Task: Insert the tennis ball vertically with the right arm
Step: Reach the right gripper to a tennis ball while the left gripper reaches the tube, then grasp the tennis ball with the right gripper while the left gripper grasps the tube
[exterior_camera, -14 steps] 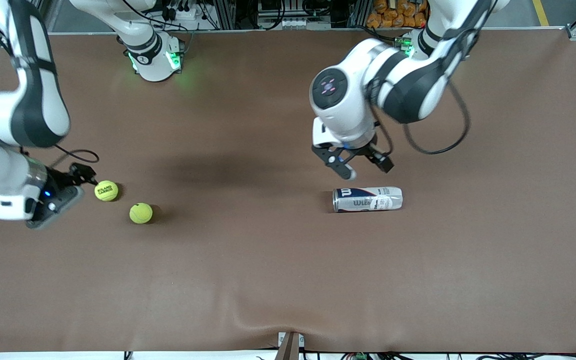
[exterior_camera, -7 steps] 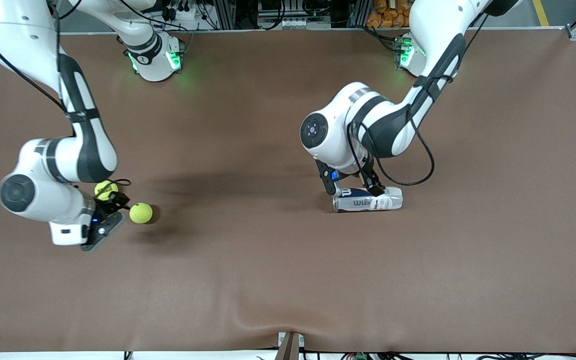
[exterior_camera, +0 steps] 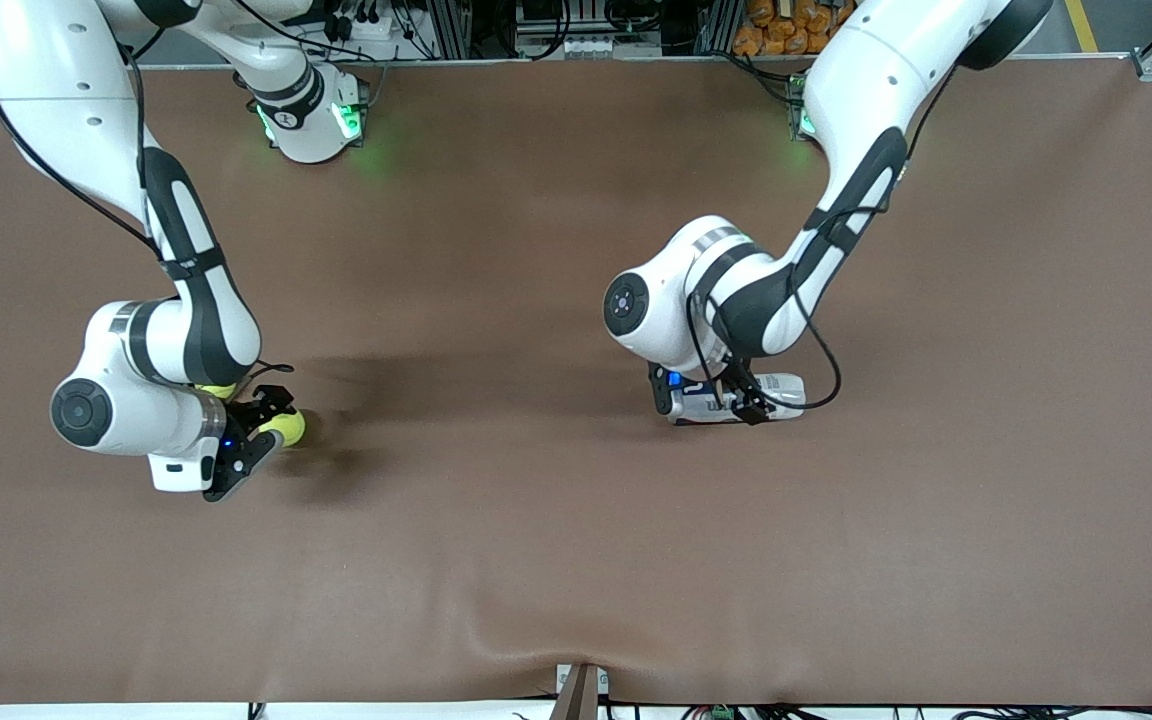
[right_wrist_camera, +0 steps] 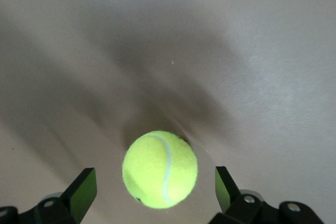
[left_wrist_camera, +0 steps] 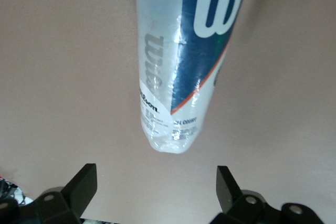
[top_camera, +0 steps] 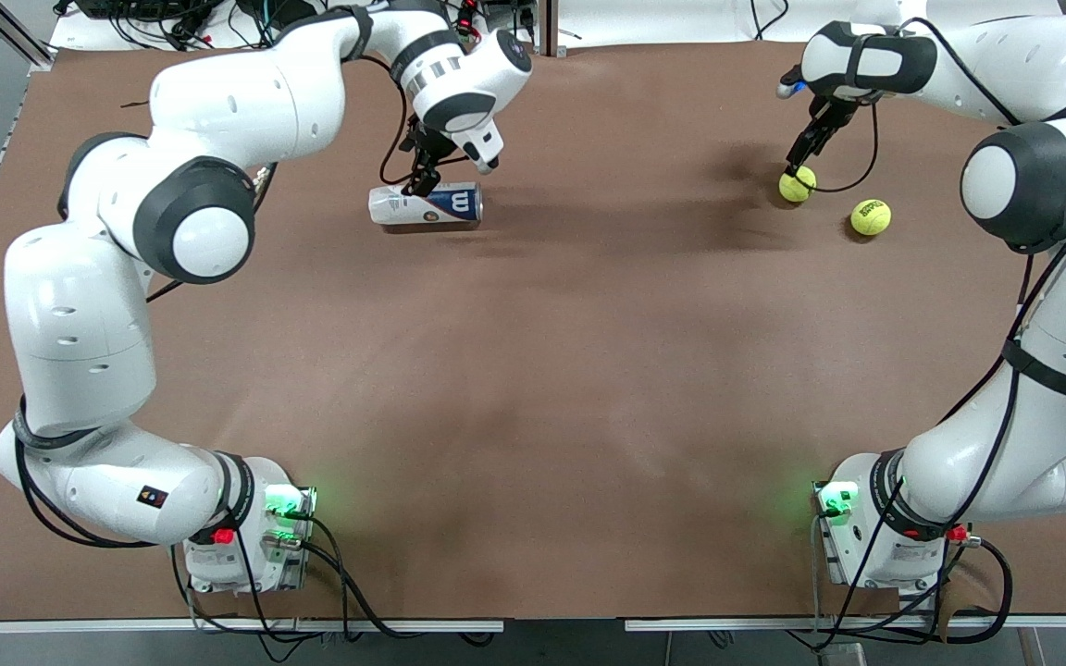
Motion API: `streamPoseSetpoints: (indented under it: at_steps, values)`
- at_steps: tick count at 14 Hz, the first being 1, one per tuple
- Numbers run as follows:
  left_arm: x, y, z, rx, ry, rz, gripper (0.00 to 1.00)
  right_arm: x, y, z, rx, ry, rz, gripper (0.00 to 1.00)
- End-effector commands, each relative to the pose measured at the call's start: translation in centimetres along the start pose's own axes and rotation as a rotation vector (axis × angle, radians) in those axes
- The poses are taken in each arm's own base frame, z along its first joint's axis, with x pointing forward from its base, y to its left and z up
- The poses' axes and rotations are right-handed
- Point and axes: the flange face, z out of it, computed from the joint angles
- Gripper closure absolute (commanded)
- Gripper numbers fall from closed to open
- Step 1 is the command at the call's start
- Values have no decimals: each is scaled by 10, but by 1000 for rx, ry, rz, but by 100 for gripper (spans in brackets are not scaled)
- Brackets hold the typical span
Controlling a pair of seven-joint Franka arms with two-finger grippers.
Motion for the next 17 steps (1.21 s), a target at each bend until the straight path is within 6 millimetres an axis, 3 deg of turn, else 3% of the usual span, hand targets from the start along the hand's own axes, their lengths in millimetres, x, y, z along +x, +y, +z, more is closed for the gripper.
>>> streamPoseSetpoints:
  at_steps: [1, 4, 5, 6, 7, 8, 12, 15, 17]
  values:
    - [6, -9, 0, 45, 13, 42, 0, -5, 5, 20, 24, -1, 20, 0]
    - [9, -6, 4, 40, 13, 102, 0, -11, 1, 36, 53, -1, 40, 0]
    - [15, -4, 13, 30, 7, 156, 0, -13, 4, 37, 50, 2, 43, 5]
    - [15, -8, 23, 15, 7, 175, 0, -12, 3, 37, 50, 2, 42, 46]
    - [18, -6, 27, 11, 7, 186, 0, -11, 3, 37, 50, 1, 41, 70]
    - [19, -6, 29, 8, 6, 199, 0, -12, 3, 35, 50, 4, 44, 81]
    - [27, -2, 38, -2, 5, 225, 0, -10, -2, 6, 41, 24, 38, 83]
    - [33, 2, 46, -30, 13, 225, 0, -12, -6, -29, 60, 84, 65, 82]
    - [37, 5, 51, -37, 10, 231, 0, -21, 5, -59, 42, 142, 96, 80]
